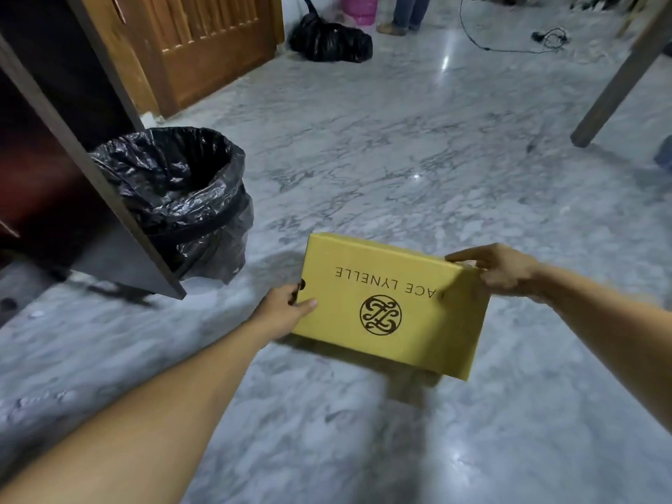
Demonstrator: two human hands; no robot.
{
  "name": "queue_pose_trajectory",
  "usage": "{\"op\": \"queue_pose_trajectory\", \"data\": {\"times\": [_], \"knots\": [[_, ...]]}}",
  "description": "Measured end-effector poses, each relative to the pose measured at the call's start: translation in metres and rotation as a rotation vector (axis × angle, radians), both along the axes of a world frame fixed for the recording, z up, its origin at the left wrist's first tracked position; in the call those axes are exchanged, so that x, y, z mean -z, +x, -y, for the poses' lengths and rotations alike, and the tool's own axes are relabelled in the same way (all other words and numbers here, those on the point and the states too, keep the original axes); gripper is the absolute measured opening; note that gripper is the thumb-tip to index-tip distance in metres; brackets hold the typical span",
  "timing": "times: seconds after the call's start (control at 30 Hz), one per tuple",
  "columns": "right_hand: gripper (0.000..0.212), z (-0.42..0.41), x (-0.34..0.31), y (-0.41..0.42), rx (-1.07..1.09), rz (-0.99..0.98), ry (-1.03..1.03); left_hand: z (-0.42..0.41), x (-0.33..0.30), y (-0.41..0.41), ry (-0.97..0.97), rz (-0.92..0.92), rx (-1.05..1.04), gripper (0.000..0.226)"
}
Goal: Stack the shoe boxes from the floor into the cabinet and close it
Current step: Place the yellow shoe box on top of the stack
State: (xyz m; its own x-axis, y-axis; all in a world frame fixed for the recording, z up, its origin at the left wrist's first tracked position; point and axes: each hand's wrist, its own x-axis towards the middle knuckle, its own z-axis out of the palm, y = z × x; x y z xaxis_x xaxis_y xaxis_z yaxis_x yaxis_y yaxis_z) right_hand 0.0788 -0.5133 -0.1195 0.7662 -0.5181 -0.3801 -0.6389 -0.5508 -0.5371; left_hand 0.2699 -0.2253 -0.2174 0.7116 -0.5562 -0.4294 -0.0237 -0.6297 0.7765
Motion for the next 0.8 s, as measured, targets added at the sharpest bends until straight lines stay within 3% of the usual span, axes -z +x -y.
{"op": "queue_pose_trajectory", "data": {"times": [0.07, 0.13, 0.3, 0.4, 0.57, 0.63, 0.7, 0.8], "knots": [[0.055, 0.004, 0.019, -0.002, 0.157, 0.135, -0.033, 0.004, 0.007, -0.007, -0.035, -0.026, 0.025, 0.049], [0.056, 0.005, 0.038, -0.002, 0.266, 0.176, -0.062, 0.008, 0.013, -0.013, -0.029, -0.017, 0.015, 0.057], [0.069, 0.004, 0.074, -0.006, 0.347, 0.039, -0.066, 0.007, 0.024, -0.017, 0.004, 0.019, 0.038, 0.063], [0.062, -0.002, 0.073, -0.01, 0.437, 0.018, 0.004, 0.007, 0.024, -0.017, -0.002, 0.011, 0.065, 0.07], [0.122, -0.039, 0.066, -0.031, 0.207, -0.152, 0.234, 0.005, 0.025, -0.009, 0.006, -0.008, 0.109, 0.128], [0.14, -0.049, 0.074, -0.04, 0.056, -0.199, 0.161, 0.007, 0.021, -0.014, 0.033, -0.012, 0.084, 0.128], [0.141, -0.049, 0.076, -0.041, -0.003, -0.204, 0.024, 0.01, 0.014, -0.02, 0.044, 0.014, 0.065, 0.12], [0.123, -0.04, 0.057, -0.035, -0.059, -0.147, -0.108, 0.011, -0.004, -0.018, 0.033, 0.096, 0.073, 0.108]]}}
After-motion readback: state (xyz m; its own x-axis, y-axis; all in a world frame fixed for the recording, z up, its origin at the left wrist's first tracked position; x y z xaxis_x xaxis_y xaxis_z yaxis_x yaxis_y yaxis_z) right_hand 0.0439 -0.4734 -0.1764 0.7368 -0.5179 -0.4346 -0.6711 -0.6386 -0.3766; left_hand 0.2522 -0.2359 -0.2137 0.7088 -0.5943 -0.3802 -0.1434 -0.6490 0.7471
